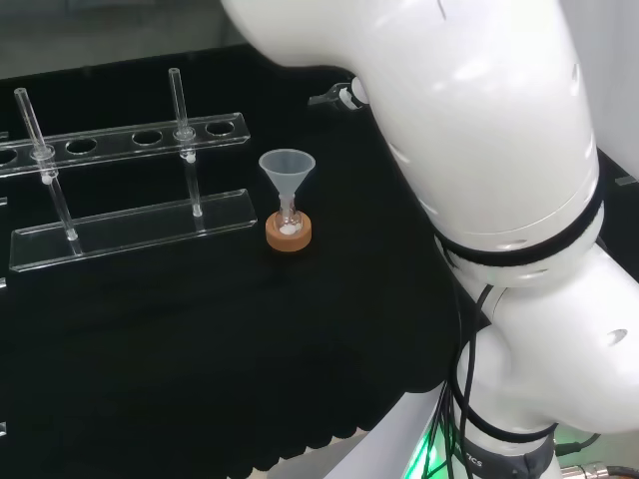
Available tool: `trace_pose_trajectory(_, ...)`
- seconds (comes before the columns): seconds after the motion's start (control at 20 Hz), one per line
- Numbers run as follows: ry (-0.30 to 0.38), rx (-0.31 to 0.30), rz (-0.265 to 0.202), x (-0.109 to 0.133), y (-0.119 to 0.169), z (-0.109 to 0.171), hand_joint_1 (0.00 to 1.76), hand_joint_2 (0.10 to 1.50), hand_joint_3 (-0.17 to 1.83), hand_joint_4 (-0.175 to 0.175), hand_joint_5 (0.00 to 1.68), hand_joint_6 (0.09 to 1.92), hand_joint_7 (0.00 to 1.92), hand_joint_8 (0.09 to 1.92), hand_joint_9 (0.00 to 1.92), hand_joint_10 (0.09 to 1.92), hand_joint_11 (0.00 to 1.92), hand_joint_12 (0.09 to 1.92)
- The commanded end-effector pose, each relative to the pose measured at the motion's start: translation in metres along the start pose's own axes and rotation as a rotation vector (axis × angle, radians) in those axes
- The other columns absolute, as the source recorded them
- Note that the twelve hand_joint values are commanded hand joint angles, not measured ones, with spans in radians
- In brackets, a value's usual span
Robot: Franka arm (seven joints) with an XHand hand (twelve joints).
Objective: Put the weighing funnel back on the table.
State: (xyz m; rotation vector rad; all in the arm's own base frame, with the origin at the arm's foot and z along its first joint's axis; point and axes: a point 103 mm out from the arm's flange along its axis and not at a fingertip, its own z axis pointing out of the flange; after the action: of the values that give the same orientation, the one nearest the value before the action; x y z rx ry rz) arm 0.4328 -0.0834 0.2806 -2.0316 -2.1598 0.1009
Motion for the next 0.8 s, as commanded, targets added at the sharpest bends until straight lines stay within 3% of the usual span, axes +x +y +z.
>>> trace_pose_trajectory(0.05, 0.074, -0.071, 0.015, -0.019, 0.0, 0.009, 1.11, 0.64, 0.71, 0.175, 1.24, 0.75, 0.6, 0.6, 0.92, 0.42, 0.62, 1.23)
trace_pose_trajectory(0.45, 0.154, -0.125, 0.028, -0.038, 0.014, 0.028, 1.11, 0.64, 0.71, 0.175, 1.24, 0.75, 0.61, 0.61, 0.92, 0.42, 0.62, 1.23)
trace_pose_trajectory(0.8, 0.197, -0.121, 0.036, -0.056, 0.041, 0.06, 1.11, 0.64, 0.71, 0.175, 1.24, 0.75, 0.61, 0.61, 0.93, 0.42, 0.62, 1.23)
